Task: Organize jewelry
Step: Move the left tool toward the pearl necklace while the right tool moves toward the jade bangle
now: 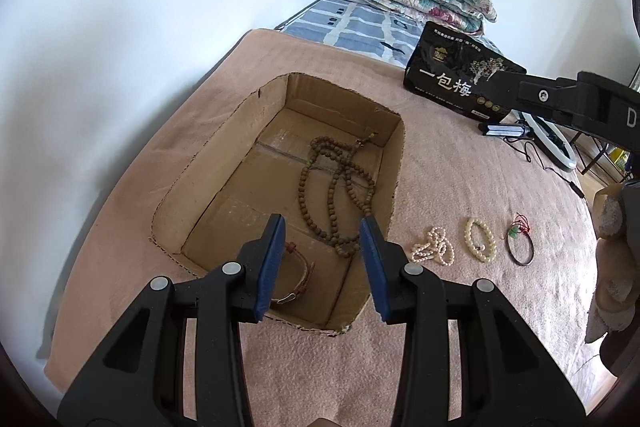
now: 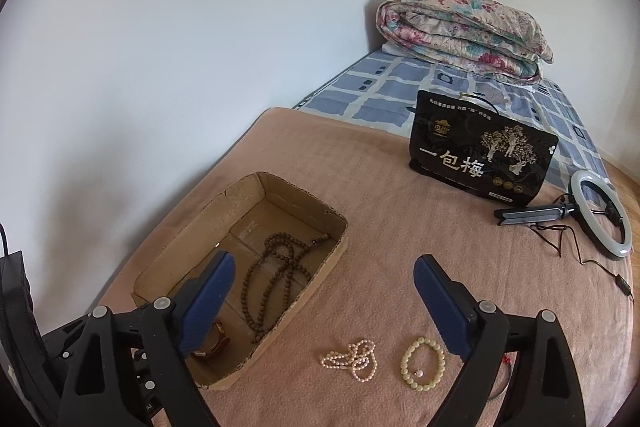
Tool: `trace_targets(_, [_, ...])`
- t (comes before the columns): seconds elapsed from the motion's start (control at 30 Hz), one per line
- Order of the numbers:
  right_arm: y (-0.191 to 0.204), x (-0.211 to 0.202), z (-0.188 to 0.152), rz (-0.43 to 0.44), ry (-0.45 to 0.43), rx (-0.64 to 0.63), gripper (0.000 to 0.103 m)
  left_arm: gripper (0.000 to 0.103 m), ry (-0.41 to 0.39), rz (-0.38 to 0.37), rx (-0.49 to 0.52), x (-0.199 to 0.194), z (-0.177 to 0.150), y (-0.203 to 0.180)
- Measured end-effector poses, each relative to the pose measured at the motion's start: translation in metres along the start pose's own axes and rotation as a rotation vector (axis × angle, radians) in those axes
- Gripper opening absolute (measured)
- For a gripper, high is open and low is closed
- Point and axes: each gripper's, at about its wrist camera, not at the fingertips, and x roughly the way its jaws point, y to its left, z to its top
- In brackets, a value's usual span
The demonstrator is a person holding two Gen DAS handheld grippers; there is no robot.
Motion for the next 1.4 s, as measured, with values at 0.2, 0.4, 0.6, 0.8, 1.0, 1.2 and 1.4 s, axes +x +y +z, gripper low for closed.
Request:
trace_targets(0.2, [-0.026, -0.02, -0.009, -0.029, -0.032, 0.044, 0.101, 0.053, -0.03, -0.02, 0.068, -0.009, 0.001, -0.028])
trace_targets(0.4, [-0.057, -0.042, -0.024, -0.062, -0.049, 0.08, 0.103, 0.063, -0.047, -0.036, 0.101, -0.011, 0.001, -0.049])
trace_targets(0.6, [-0.095, -0.06, -0.046, -0.071, -0.05, 0.137, 0.103, 0.063, -0.018, -0.057, 0.123, -0.001, -0.003, -0.065])
trace_targets(0.8, [-0.135, -0.069, -0.074, -0.107, -0.034, 0.186, 0.103, 0.063, 0.015, -0.086, 0.159, 0.012, -0.011, -0.084])
trace_targets(1.0, [-0.172, -0.066, -0.096, -0.114, -0.004, 0.252, 0.103, 0.063, 0.054, -0.11, 0.177, 0.027, -0.017, -0.097])
trace_targets(1.2, [-0.195, -0.049, -0.113, -0.129, 0.051, 0.268, 0.103, 0.062, 0.09, -0.12, 0.202, 0.045, -0.025, -0.111])
trace_targets(1.4, [-0.208, -0.025, -0.128, -0.14, 0.132, 0.242, 0.099, 0.055, 0.124, -0.115, 0.254, 0.064, -0.035, -0.127])
